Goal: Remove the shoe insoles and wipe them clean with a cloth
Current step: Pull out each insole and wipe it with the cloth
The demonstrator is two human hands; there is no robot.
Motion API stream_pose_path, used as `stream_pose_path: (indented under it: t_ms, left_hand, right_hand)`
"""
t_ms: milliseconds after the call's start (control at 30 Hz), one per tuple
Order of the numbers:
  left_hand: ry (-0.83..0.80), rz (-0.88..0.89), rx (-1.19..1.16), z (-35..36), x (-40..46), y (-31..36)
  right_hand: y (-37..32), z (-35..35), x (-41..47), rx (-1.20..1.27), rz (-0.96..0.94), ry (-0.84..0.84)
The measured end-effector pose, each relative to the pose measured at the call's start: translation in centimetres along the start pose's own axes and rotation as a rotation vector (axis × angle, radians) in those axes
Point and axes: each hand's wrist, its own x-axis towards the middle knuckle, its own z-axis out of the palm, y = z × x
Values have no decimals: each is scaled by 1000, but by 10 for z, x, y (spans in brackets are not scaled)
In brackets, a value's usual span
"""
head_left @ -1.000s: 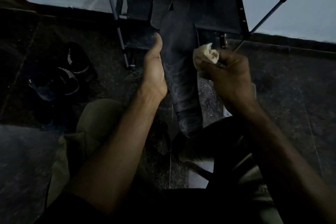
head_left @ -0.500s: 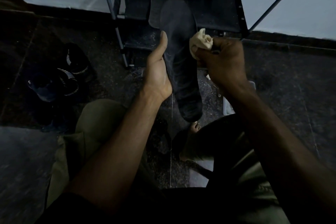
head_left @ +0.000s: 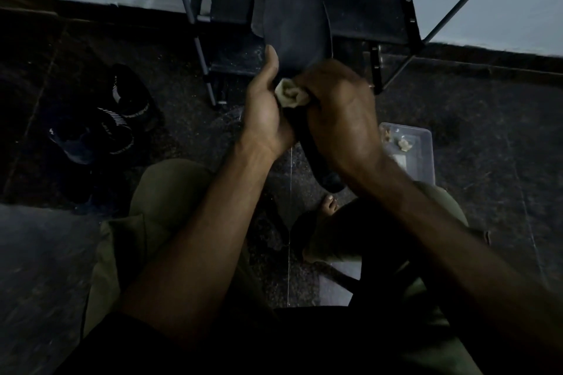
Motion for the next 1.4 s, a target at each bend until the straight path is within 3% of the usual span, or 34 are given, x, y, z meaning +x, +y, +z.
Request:
stream_pose_path:
  t_ms: [267,500,767,967,1200,1400]
  left_hand:
    - [-102,-21,-9,7,2,-8]
    - [-54,-41,30,-2,0,-4]
    - [-22,-37,32,7,0,-6]
    - [37,-68,40,-3,2,-1]
    - [117,-28,158,11,-4,0]
    - [72,-78,128,5,-7,4]
  right_hand:
    - [35,-17,36,-179,43,142]
    - [-1,-6,-4,6,-63,-19]
    - [23,-14,29,-41,42,104]
    - [-2,-6,-16,59,-136,-130]
    - [8,-11,24,-3,-107,-19]
    - [0,-8,-3,-21,-174,-67]
